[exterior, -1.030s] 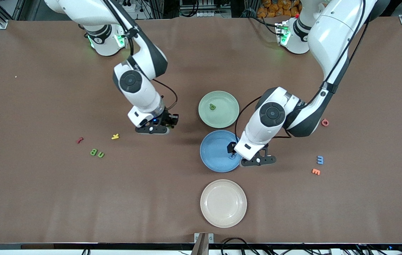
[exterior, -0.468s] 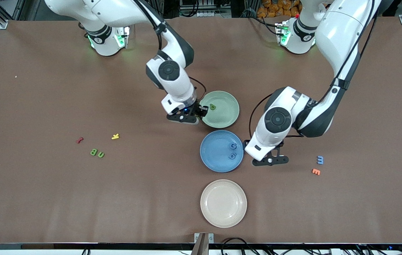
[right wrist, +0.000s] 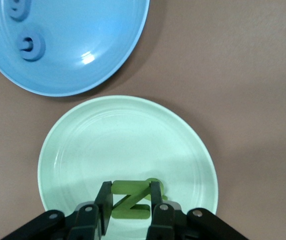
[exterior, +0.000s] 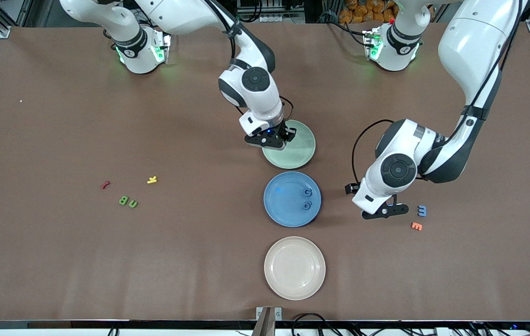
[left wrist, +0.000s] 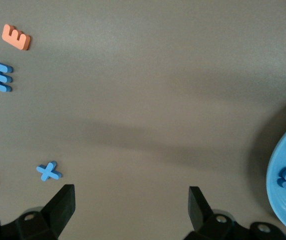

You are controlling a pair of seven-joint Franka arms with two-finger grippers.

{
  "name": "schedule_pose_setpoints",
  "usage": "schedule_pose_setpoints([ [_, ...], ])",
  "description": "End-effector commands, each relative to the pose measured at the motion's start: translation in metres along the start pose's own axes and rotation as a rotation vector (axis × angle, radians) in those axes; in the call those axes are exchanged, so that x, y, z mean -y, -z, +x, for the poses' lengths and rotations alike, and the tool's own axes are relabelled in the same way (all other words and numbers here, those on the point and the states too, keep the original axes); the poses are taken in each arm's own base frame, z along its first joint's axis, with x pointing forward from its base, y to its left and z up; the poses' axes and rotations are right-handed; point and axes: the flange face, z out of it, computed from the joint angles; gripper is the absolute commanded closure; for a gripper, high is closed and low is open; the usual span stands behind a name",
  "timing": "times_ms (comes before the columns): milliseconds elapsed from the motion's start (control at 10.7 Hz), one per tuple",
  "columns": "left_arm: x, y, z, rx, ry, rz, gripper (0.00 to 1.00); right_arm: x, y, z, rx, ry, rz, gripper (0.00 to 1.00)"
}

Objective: Sort letters by color into matching plates
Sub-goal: 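Open both grippers to release the Z and c onto the plates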

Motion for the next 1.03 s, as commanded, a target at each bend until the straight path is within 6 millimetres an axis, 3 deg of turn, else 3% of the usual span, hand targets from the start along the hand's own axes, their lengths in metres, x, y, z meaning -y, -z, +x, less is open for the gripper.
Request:
schedule_pose_setpoints([
  [0, 0.018, 0.058, -0.003, -0.088, 0.018, -0.017, 0.0, 0.015, -0.018, -0.01, -0.027, -0.037, -0.011, 0.99],
  [94, 0.02, 0.088, -0.001, -0.114, 0.038, -0.065, 0.0, 0.017, -0.017, -0.012, -0.026, -0.043, -0.008, 0.82],
  [281, 0.039, 0.123, 0.005, -0.144, 0.019, -0.07, 0.0, 0.016, -0.014, -0.01, -0.028, -0.052, -0.01, 0.47],
  [655, 0.105, 0.145, 0.009, -0.088, -0.054, -0.047, 0.0, 0.012, -0.003, 0.003, -0.031, -0.071, -0.008, 0.23],
  [842, 0.112, 0.144, 0.005, -0.058, -0.065, -0.044, 0.0, 0.001, 0.024, 0.033, -0.038, -0.079, -0.031, 0.23],
  [936, 0.127, 0.138, 0.004, -0.032, -0.038, -0.063, 0.0, -0.01, 0.044, 0.048, -0.032, -0.038, -0.066, 0.24],
])
